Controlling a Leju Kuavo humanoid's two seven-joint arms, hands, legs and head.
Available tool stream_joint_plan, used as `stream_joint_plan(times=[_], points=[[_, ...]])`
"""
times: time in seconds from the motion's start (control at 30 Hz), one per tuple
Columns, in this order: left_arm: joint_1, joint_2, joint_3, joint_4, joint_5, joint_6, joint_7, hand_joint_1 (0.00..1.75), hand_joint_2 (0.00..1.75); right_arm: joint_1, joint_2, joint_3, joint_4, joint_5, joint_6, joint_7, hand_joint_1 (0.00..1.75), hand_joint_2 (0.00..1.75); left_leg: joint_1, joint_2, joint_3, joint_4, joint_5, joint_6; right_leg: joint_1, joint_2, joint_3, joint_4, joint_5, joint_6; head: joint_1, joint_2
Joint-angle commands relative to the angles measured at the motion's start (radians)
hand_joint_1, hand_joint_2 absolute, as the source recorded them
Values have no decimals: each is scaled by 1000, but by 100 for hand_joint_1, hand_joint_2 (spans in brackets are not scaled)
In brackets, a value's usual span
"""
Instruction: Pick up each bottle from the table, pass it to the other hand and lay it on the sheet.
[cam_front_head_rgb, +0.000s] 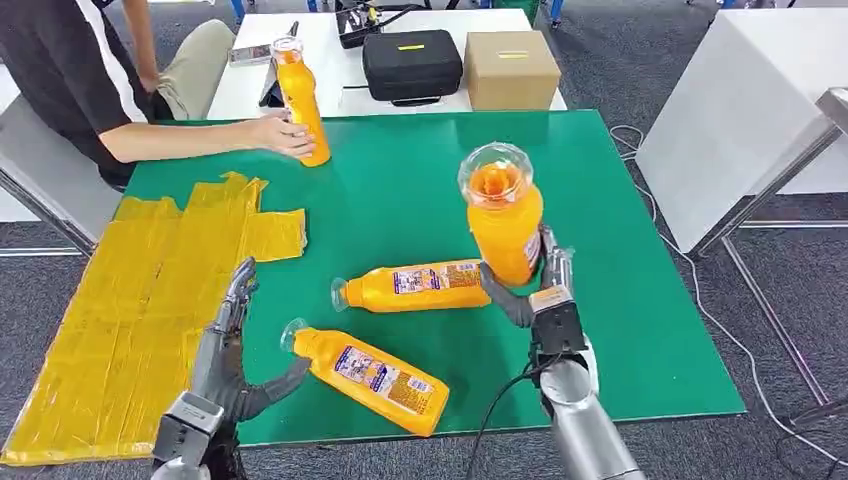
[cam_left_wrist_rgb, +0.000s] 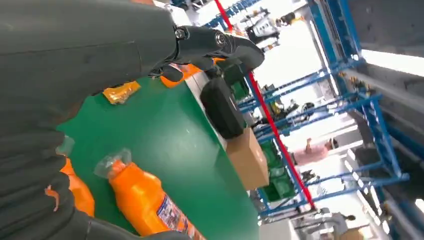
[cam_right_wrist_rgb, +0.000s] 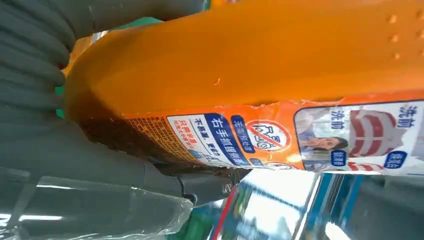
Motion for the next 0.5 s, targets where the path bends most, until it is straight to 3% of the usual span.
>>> stream_joint_plan(times=[0.03,0.33,0.5], points=[[-83,10,-136,23,-57,-38,57,0,175,-55,53,158,38,-7,61,0,175,175,1,2,1,0,-1,-3,1,2,1,0,0,-1,0,0],[-174,-9,-216,73,-43,-103,115,0,175,-81,68,268,96,13,105,12,175,175,1,1,1,0,0,-3,1,1,2,0,0,-1,0,0],[-211,-12,-229,95,-31,-109,132,0,175,-87,71,291,134,78,49,33,175,175,0,0,1,-1,0,-2,0,0,2,-1,0,-1,0,0]])
